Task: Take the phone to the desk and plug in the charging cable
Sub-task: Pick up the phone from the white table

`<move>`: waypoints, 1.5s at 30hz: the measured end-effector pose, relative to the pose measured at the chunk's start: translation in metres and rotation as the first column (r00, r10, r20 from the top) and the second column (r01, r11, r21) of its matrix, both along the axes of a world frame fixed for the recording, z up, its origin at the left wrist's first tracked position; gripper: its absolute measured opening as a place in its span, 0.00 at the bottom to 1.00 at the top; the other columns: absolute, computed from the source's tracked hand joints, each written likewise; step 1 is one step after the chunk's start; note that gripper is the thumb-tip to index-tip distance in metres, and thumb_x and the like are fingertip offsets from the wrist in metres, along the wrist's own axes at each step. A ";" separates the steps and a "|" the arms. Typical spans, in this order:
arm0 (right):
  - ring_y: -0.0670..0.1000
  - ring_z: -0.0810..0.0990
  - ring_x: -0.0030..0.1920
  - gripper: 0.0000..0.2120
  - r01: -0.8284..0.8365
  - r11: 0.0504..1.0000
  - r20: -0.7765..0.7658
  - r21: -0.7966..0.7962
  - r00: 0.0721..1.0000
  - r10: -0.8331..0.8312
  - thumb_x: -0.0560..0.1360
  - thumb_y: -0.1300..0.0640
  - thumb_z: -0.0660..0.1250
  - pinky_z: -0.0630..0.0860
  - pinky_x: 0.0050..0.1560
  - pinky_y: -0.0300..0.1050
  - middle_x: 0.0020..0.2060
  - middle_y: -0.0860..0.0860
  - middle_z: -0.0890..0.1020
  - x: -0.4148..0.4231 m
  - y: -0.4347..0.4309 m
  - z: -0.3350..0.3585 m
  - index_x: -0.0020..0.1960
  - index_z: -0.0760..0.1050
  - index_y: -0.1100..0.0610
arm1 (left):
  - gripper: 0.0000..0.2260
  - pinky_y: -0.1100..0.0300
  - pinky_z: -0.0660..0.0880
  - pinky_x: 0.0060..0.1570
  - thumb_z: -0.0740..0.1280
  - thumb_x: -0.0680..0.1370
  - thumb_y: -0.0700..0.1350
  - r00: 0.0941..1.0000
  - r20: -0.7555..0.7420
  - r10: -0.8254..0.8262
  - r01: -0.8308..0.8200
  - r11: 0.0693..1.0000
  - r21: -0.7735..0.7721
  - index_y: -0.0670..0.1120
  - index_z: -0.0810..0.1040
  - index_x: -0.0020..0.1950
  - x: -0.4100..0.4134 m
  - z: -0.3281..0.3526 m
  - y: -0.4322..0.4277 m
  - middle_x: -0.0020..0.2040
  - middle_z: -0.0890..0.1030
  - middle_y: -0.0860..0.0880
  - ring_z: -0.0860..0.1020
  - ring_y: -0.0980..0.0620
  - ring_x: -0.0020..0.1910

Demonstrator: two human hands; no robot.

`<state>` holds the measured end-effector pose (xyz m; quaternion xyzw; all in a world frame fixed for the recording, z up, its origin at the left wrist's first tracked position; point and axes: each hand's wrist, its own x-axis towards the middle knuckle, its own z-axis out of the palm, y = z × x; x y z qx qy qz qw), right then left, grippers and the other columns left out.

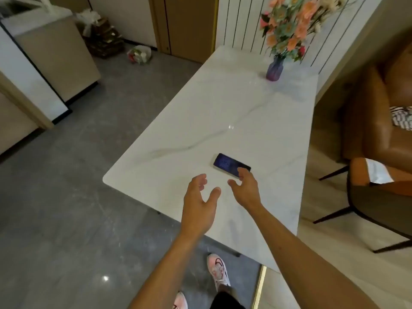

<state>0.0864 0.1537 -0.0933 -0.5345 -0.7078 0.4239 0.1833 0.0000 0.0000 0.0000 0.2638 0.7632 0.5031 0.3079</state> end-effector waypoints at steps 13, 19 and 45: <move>0.59 0.75 0.61 0.26 -0.390 0.911 0.488 -0.132 0.775 0.402 0.73 0.53 0.71 0.76 0.59 0.58 0.62 0.58 0.73 -0.051 0.154 -0.079 0.67 0.67 0.58 | 0.22 0.62 0.68 0.59 0.67 0.78 0.52 0.993 0.031 0.114 -0.105 0.976 -0.193 0.54 0.68 0.71 -0.017 -0.031 0.108 0.67 0.74 0.55 0.73 0.55 0.65; 0.60 0.72 0.67 0.32 -0.473 0.877 0.596 -0.083 0.682 0.424 0.75 0.48 0.69 0.71 0.66 0.56 0.67 0.59 0.71 -0.057 0.170 -0.110 0.73 0.62 0.59 | 0.20 0.63 0.68 0.58 0.68 0.78 0.50 0.982 0.026 0.186 -0.176 0.960 -0.218 0.53 0.70 0.69 -0.022 -0.040 0.113 0.65 0.75 0.55 0.73 0.55 0.65; 0.63 0.82 0.56 0.20 -0.112 0.715 0.078 -0.690 0.971 0.227 0.75 0.63 0.71 0.79 0.61 0.59 0.58 0.65 0.82 -0.019 0.141 -0.069 0.65 0.73 0.68 | 0.10 0.76 0.71 0.42 0.66 0.79 0.48 0.990 0.104 0.099 -0.085 0.988 -0.132 0.52 0.78 0.60 -0.017 -0.023 0.091 0.55 0.79 0.60 0.77 0.62 0.55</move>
